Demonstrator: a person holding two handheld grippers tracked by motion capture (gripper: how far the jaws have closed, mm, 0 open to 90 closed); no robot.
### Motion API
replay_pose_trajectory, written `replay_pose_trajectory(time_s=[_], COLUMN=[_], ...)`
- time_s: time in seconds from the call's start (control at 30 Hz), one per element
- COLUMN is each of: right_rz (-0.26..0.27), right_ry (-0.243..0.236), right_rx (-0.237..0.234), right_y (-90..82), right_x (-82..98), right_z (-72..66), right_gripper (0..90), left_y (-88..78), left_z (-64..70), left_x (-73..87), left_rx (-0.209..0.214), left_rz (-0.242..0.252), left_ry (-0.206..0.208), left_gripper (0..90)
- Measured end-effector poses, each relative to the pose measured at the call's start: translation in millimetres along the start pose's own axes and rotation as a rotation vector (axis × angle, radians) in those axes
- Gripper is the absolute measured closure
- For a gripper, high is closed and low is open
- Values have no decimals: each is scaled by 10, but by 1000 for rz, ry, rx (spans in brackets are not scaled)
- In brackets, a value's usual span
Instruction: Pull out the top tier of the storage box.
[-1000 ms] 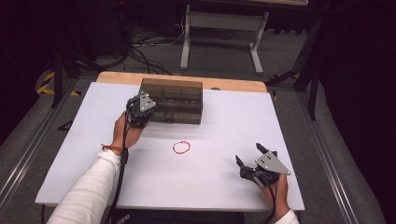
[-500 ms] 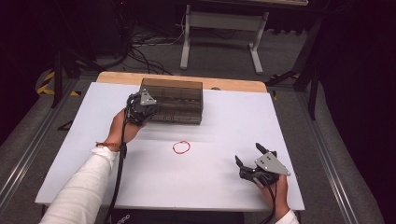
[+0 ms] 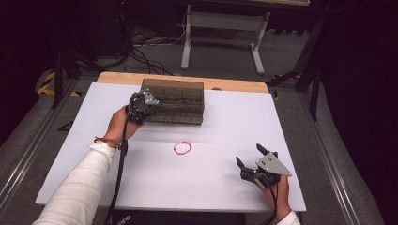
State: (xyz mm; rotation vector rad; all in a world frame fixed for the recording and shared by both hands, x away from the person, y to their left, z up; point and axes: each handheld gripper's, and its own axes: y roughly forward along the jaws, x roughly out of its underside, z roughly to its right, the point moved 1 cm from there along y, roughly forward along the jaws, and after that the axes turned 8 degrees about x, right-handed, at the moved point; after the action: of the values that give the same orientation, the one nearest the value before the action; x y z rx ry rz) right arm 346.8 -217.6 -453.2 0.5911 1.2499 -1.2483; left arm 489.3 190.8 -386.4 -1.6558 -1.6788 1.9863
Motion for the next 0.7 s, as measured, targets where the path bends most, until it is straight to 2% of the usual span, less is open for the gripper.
replay_pose_trajectory(time_s=[0.57,0.6,0.63,0.7], right_rz=[1,1,1,2], right_ry=[9,8,7,6], right_rx=[-6,-6,-5,-5], right_y=[-2,-3,-6,-8], right_x=[2,1,0,-1], right_z=[11,10,9,10], right_gripper=[162,162,162,162], left_y=[-41,-29,-24,-24], left_z=[-4,-1,14,18], left_x=[39,46,57,68], left_rx=[54,62,66,58], left_rz=[-1,-25,-19,-10], left_ry=[-6,0,9,1], left_gripper=[898,898,897,897])
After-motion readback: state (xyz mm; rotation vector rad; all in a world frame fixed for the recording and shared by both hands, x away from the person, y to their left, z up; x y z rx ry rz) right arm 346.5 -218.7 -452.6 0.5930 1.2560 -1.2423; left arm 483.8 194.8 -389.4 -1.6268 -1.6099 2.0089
